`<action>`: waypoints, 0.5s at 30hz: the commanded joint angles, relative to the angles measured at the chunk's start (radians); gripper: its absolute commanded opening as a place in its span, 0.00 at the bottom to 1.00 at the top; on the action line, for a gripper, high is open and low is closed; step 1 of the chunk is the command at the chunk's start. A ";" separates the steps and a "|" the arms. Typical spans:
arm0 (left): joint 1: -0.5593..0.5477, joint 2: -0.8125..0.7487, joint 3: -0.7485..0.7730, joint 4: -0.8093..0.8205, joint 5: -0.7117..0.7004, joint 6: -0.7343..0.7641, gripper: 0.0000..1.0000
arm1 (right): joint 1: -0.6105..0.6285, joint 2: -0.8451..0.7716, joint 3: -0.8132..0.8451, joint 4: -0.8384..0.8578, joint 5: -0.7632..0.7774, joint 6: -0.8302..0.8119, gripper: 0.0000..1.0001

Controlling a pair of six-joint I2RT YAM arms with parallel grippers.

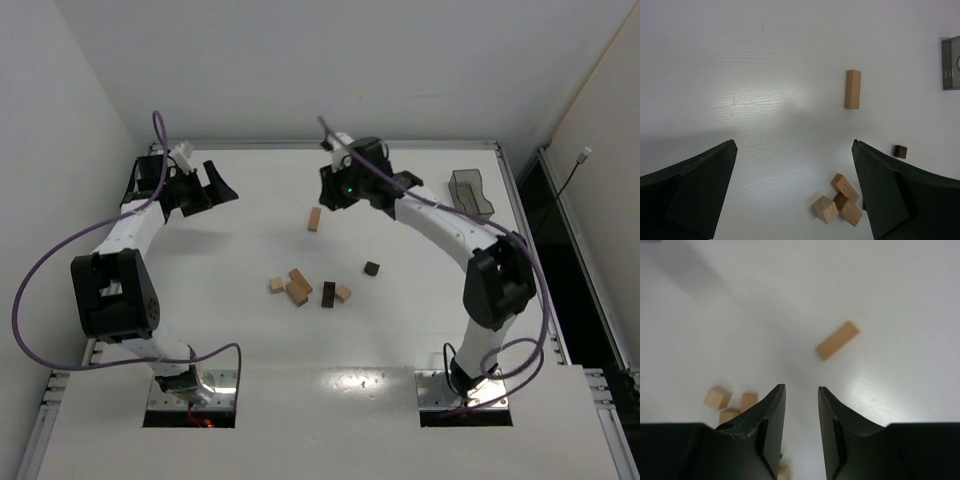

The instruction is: Build the wood block tower

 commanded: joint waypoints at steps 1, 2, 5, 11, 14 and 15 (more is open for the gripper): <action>-0.006 -0.078 -0.002 0.009 -0.095 0.017 1.00 | 0.169 -0.047 -0.070 -0.128 0.118 -0.223 0.29; -0.006 -0.093 0.008 -0.003 -0.096 0.017 1.00 | 0.201 -0.047 -0.093 -0.114 0.159 -0.214 0.29; -0.006 -0.114 0.018 -0.031 -0.116 0.041 1.00 | 0.310 -0.030 -0.130 -0.105 0.227 -0.188 0.31; -0.006 -0.154 0.036 -0.068 -0.125 0.093 1.00 | 0.384 0.027 -0.149 -0.080 0.290 -0.064 0.40; -0.006 -0.163 0.036 -0.077 -0.125 0.103 1.00 | 0.384 0.062 -0.126 -0.080 0.305 -0.038 0.40; -0.006 -0.163 0.036 -0.077 -0.134 0.103 1.00 | 0.384 0.085 -0.105 -0.080 0.317 -0.038 0.40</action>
